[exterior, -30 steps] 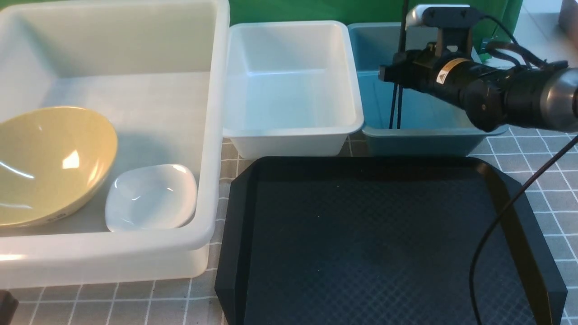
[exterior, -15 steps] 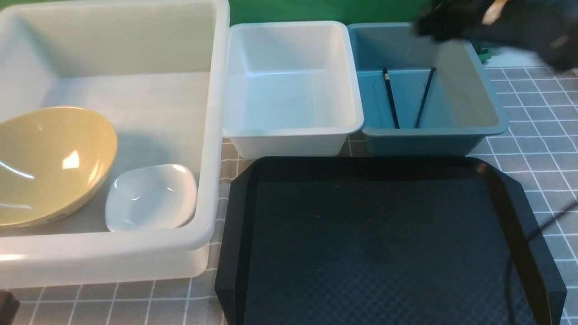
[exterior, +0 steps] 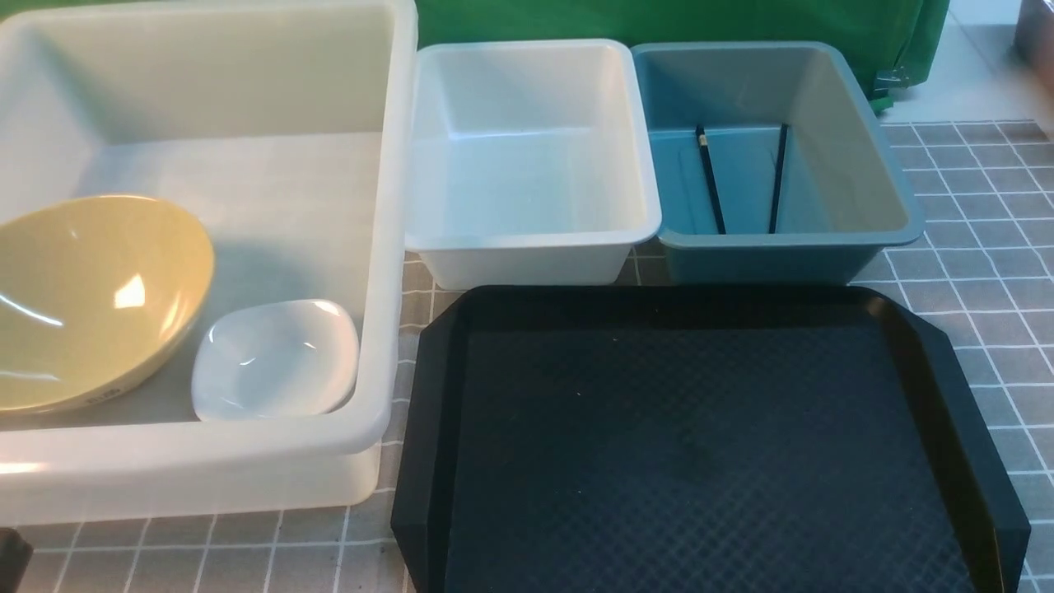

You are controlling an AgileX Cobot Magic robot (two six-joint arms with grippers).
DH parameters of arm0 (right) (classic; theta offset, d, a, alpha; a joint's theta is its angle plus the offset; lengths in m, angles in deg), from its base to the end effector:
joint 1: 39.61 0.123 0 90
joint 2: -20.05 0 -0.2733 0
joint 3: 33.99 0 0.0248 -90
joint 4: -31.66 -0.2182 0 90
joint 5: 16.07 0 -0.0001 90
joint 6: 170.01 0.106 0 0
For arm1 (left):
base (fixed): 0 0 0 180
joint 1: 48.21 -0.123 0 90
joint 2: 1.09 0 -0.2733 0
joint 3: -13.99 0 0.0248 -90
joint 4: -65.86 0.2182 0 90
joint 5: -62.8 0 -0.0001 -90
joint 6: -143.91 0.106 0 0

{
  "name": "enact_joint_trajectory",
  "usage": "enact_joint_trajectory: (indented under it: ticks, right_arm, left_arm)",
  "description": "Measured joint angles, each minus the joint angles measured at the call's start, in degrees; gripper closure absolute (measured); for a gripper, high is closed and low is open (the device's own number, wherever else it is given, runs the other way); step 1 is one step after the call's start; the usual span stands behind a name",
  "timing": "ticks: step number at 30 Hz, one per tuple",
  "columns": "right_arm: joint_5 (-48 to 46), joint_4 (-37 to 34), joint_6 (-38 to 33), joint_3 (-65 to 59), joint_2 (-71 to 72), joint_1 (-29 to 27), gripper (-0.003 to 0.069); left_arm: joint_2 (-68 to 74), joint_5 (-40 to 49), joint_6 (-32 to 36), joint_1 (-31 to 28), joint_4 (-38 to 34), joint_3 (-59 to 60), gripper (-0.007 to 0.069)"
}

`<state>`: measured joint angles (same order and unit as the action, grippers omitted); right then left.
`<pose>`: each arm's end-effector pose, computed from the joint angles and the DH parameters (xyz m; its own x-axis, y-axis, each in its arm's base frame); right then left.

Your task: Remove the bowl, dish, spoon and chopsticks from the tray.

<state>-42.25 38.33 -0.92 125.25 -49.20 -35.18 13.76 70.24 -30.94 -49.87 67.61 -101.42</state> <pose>0.2162 0.0113 0.3568 -0.4096 -0.3229 -0.8532 -0.1571 0.9462 -0.2827 0.0516 0.0019 0.2631 0.0501 0.1214 -0.9913 -0.0392 0.9921 0.1195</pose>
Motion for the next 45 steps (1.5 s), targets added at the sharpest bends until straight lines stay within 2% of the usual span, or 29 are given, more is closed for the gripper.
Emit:
enact_joint_trajectory:
  ticks: [4,7,10,16,28,33,35,38,45]
  right_arm:
    - [0.82,0.02,7.87,-16.07,-6.30,-5.22,0.0626]
    - [2.06,0.09,10.23,-18.79,-10.83,-5.71,0.0626]
    - [5.92,0.03,10.60,-18.03,-16.14,-5.76,0.0626]
    - [6.68,0.03,11.67,-16.84,-26.01,-6.17,0.0625]
    - [10.18,0.44,14.02,-13.92,-28.54,-1.97,0.0625]
    - [6.00,0.44,14.08,-11.99,-28.28,-1.83,0.0625]
    - [0.70,0.44,13.15,-10.90,-25.86,-0.99,0.0625]
    - [-1.98,0.44,10.91,-10.12,-21.42,0.87,0.0625]
    - [-5.44,0.19,8.13,-9.12,-6.89,13.20,0.0625]
  left_arm:
    - [0.00,-0.27,0.00,0.00,0.05,0.00,0.0638]
    - [0.00,-0.43,0.00,0.00,0.05,0.00,0.0638]
    - [0.00,-0.75,0.00,0.00,0.05,0.00,0.0638]
    - [0.00,-0.94,0.00,0.00,0.05,0.00,0.0638]
    - [0.00,-0.98,0.00,0.00,0.10,0.00,0.0638]
    - [0.00,-0.98,0.00,0.00,0.10,0.00,0.0638]
    - [0.00,-0.98,0.00,0.00,0.17,0.00,0.0638]
    - [0.00,-0.98,0.00,0.00,0.17,0.00,0.0638]
    - [0.00,-0.98,0.00,0.00,0.17,0.00,0.0638]
